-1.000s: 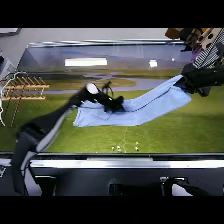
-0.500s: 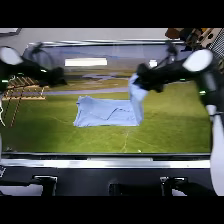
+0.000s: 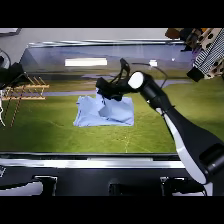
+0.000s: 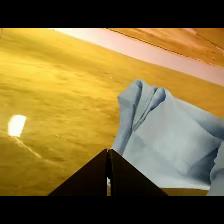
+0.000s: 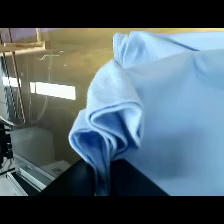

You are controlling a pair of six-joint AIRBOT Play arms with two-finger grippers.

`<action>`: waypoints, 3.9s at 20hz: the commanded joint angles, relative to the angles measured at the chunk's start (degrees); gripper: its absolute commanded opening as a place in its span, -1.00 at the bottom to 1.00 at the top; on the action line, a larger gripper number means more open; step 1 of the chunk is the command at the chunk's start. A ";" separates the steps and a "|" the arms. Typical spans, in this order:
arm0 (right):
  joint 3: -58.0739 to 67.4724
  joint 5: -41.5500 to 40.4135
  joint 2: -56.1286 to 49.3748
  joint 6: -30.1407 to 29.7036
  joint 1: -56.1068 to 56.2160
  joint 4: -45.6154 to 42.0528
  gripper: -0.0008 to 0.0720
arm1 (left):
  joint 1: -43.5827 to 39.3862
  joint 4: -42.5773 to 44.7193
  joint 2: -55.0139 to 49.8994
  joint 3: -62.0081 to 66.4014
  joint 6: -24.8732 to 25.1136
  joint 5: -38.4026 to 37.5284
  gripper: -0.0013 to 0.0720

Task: Fold the clothes and pants, and hang the long-sleeved shirts on hangers.

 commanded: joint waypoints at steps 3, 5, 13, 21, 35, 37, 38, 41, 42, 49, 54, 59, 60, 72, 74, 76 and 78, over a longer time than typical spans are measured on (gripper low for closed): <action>0.02 -4.31 -4.74 0.79 1.40 4.02 -0.90 | 3.34 0.09 0.22 -0.02 0.09 -0.44 -0.93; 0.02 -4.33 -5.16 0.77 1.40 4.85 -0.90 | 3.32 0.09 0.22 -0.02 0.09 -0.39 -0.93; 0.00 -5.18 -8.44 0.52 3.78 3.30 -0.90 | 3.32 -0.07 0.13 -0.02 0.04 -0.42 -0.93; 0.02 -6.80 -8.74 -2.97 3.80 10.69 0.07 | 3.32 -0.07 0.11 -0.02 -0.81 -0.61 -0.92; -4.42 23.45 4.31 -19.58 -31.12 -0.66 0.34 | 3.32 -0.04 0.13 -0.02 -1.44 -0.66 -0.92; -9.94 21.03 4.00 -22.84 -34.25 1.33 0.34 | 3.32 -0.04 0.13 -0.02 -1.44 -0.66 -0.92; -12.87 20.22 3.32 -24.92 -34.84 2.80 0.35 | 3.32 -0.04 0.13 -0.02 -1.44 -0.63 -0.92; -18.99 18.21 -0.04 -30.80 -33.86 7.08 0.35 | 3.34 -0.04 0.13 -0.02 -0.96 -0.61 -0.92; -19.91 17.62 -1.31 -32.13 -33.22 8.76 0.35 | 3.34 -0.04 0.13 -0.02 -0.98 -0.61 -0.92; -20.39 12.85 -6.43 -36.00 -29.05 13.86 0.34 | 3.32 -0.09 0.13 -0.02 -1.03 -0.61 -0.92; -20.39 11.04 -7.93 -36.04 -26.14 14.34 0.34 | 3.32 -0.07 0.11 -0.02 -1.01 -0.61 -0.92; -20.39 8.92 -8.70 -35.69 -24.02 14.86 0.16 | 3.32 -0.07 0.11 -0.02 -1.01 -0.61 -0.92; -20.39 8.57 -8.70 -35.74 -23.69 14.95 -0.15 | 3.32 -0.07 0.11 -0.02 -1.01 -0.61 -0.92; -6.36 11.85 -3.21 -26.27 -32.81 17.86 -0.90 | 3.32 -0.04 0.11 -0.02 -0.83 -0.63 -0.92; -3.72 12.52 -2.93 -24.44 -36.22 17.88 -0.90 | 3.34 -0.04 0.13 -0.02 0.74 -0.72 -0.92; -1.29 13.27 -2.45 -23.67 -39.67 17.62 -0.90 | 3.34 -0.02 0.11 -0.02 0.72 -1.62 -0.92; 0.26 13.18 -1.73 -22.60 -43.41 16.92 -0.90 | 3.34 -0.02 0.13 -0.02 0.72 -2.40 -0.92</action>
